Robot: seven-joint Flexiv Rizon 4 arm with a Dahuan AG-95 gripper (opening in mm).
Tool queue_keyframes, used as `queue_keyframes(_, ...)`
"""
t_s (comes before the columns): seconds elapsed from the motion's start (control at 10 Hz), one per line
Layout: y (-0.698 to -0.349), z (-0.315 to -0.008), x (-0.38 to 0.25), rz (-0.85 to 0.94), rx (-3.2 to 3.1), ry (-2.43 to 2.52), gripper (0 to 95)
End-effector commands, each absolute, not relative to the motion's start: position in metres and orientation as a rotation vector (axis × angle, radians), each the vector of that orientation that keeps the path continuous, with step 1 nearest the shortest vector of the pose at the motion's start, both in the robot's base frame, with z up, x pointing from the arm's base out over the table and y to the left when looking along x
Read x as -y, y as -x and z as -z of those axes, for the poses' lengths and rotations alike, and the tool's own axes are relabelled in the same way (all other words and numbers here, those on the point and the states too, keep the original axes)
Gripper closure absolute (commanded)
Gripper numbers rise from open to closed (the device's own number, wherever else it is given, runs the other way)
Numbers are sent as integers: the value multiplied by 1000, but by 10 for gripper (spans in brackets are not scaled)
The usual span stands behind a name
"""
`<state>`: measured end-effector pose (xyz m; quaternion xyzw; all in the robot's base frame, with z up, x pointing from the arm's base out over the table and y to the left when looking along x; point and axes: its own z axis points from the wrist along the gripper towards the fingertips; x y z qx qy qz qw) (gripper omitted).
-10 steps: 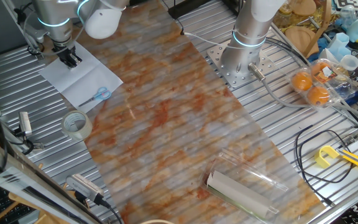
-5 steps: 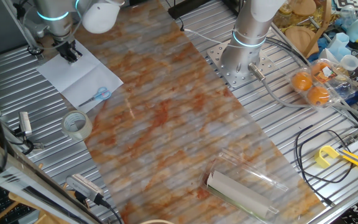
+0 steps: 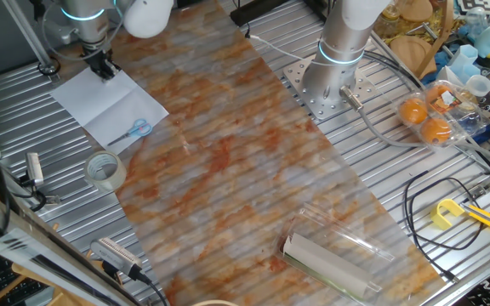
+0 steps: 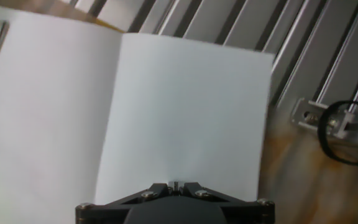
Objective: Unfold a piece of paper
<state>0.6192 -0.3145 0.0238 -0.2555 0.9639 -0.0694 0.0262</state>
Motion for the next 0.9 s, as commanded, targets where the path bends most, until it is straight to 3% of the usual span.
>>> queue_keyframes(0.1,-618,-26,318,211,-2980,801,950)
queue_keyframes(0.9,-601,-30,342,210,-2966,855,950)
